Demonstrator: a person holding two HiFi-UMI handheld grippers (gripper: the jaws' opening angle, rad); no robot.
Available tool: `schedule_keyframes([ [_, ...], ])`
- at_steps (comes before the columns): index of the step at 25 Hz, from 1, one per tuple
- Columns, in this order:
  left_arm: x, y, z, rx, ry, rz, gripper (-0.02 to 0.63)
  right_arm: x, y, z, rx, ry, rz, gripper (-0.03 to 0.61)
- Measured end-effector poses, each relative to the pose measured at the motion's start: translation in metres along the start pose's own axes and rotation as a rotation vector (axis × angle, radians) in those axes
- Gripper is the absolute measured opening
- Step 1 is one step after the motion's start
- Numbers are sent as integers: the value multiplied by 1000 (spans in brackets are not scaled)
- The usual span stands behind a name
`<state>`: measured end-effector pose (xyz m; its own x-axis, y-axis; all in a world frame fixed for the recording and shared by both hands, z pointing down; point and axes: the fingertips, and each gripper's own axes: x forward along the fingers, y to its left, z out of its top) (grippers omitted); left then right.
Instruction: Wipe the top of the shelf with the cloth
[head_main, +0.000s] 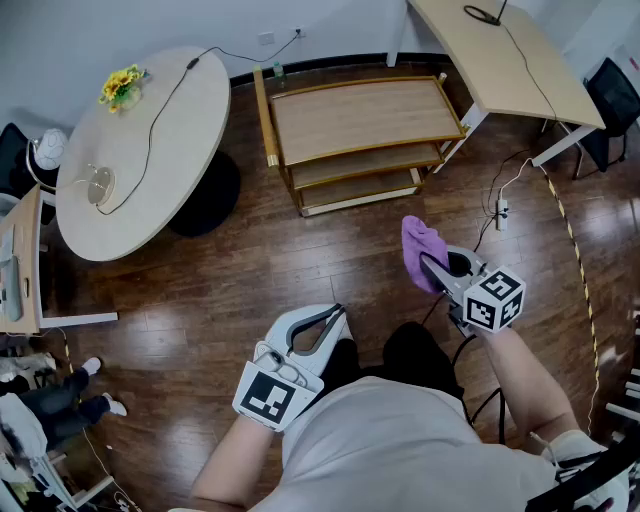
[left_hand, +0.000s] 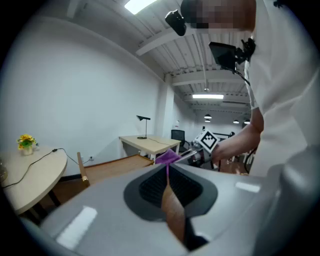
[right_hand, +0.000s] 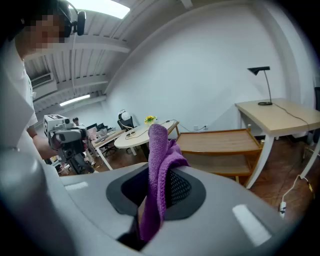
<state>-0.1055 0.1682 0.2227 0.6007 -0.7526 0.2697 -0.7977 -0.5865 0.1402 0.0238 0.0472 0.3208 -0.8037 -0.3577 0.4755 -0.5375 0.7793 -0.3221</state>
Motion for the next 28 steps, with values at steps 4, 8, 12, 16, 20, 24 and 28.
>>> schedule_keyframes([
  [4, -14, 42, -5, 26, -1, 65, 34, 97, 5, -3, -17, 69, 83, 52],
  [8, -15, 76, -19, -37, 6, 117, 34, 190, 1, -16, -33, 157, 140, 52],
  [12, -3, 107, -37, -24, 37, 156, 26, 277, -15, -45, -13, 237, 183, 52],
  [16, 21, 138, -61, -60, 104, 175, 26, 360, -34, -78, -29, 322, 225, 52],
  [20, 57, 163, -79, -102, 134, 162, 26, 441, -63, -101, 9, 350, 216, 52],
  [24, 95, 185, -97, -133, 164, 143, 26, 507, -81, -114, 70, 356, 223, 52],
  [28, 127, 202, -107, -149, 190, 117, 26, 547, -92, -133, 116, 368, 235, 52],
])
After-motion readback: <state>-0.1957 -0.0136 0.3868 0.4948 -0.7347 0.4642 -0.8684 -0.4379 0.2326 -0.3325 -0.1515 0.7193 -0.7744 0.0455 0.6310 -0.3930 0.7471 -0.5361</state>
